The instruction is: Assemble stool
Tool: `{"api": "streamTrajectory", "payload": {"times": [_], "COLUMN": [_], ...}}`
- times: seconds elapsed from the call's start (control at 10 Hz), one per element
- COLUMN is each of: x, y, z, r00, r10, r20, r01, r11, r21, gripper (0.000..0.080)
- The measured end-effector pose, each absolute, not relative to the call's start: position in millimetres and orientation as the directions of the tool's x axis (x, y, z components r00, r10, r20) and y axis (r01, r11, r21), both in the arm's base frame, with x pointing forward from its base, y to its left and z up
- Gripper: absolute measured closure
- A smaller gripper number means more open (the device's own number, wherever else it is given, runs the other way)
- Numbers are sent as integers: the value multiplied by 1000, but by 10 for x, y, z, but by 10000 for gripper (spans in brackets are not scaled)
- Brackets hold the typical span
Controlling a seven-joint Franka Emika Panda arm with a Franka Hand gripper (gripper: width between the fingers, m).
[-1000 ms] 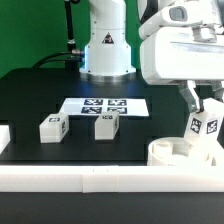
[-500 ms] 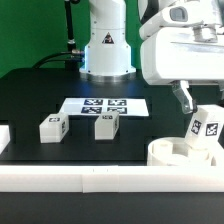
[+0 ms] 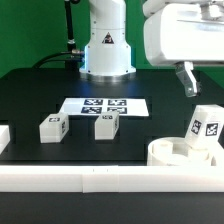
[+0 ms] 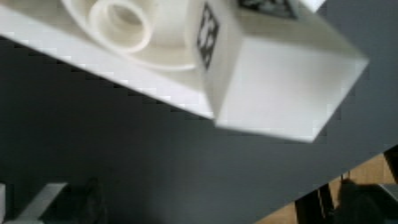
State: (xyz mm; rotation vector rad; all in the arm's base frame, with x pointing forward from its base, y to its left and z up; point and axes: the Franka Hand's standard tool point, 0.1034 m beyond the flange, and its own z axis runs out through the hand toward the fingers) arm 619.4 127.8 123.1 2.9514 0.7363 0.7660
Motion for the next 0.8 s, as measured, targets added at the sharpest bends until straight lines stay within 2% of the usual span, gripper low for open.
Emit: {"api": "streamTrajectory", "payload": {"times": [0.3, 0.4, 0.5, 0.7, 0.8], "x": [6158, 6179, 6136, 6062, 6066], "y": [1325, 1288, 1282, 1425, 1475], "z": [1184, 1184, 1130, 1086, 1082], "r00": [796, 796, 813, 870, 875], "r10": [448, 451, 462, 474, 480], "r20": [406, 404, 356, 136, 63], "r01": [451, 452, 464, 477, 481], "r11": [-887, -886, -882, -879, -877], "r21": [96, 99, 83, 11, -4], "gripper": [150, 150, 150, 150, 150]}}
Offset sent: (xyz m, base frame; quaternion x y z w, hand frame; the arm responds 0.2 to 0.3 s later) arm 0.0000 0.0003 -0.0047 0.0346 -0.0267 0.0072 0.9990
